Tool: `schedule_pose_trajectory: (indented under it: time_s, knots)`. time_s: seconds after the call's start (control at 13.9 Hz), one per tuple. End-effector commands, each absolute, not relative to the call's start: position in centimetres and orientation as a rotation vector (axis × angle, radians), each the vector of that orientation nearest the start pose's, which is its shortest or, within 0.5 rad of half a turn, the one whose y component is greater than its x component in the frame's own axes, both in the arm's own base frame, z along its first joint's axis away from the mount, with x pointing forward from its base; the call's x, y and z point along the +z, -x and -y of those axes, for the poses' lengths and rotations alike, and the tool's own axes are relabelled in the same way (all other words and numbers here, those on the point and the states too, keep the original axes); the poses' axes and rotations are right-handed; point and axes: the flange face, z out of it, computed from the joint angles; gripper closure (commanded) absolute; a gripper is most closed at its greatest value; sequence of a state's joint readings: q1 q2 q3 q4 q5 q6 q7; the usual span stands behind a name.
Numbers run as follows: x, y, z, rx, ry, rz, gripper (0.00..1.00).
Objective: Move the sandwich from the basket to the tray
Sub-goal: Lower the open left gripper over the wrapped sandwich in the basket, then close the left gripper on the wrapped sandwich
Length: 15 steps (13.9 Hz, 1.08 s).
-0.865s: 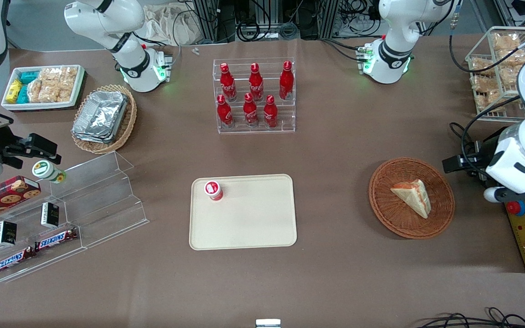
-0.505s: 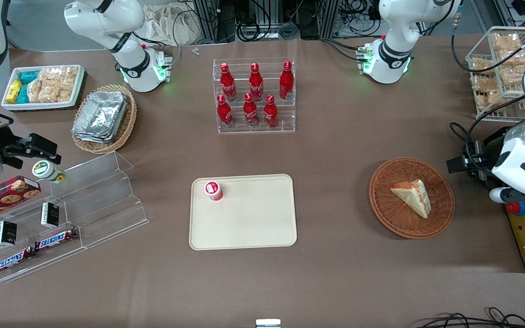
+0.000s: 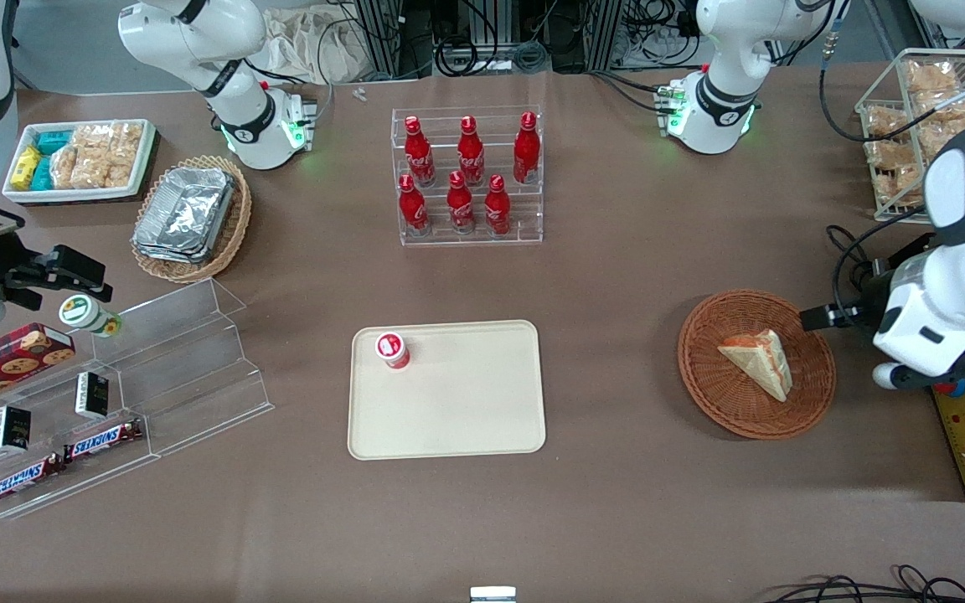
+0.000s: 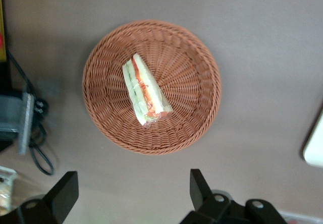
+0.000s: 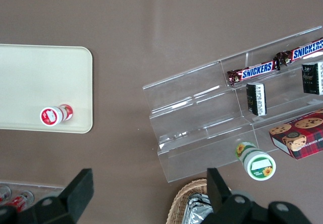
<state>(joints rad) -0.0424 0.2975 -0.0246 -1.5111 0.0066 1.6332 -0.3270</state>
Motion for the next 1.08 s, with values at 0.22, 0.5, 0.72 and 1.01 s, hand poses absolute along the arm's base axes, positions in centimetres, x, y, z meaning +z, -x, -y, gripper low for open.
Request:
schedule_pose_trajectory:
  time_s: [0.22, 0.5, 0.72, 1.01]
  knots:
    - [39.2, -61.2, 5.6, 0.246, 2.906, 0.871, 0.02]
    - [33.3, -59.4, 4.6, 0.163, 2.896, 0.916, 0.01]
    - [30.0, -58.0, 4.4, 0.127, 2.911, 0.921, 0.01]
    - [27.1, -56.7, 3.2, 0.073, 2.928, 0.94, 0.01]
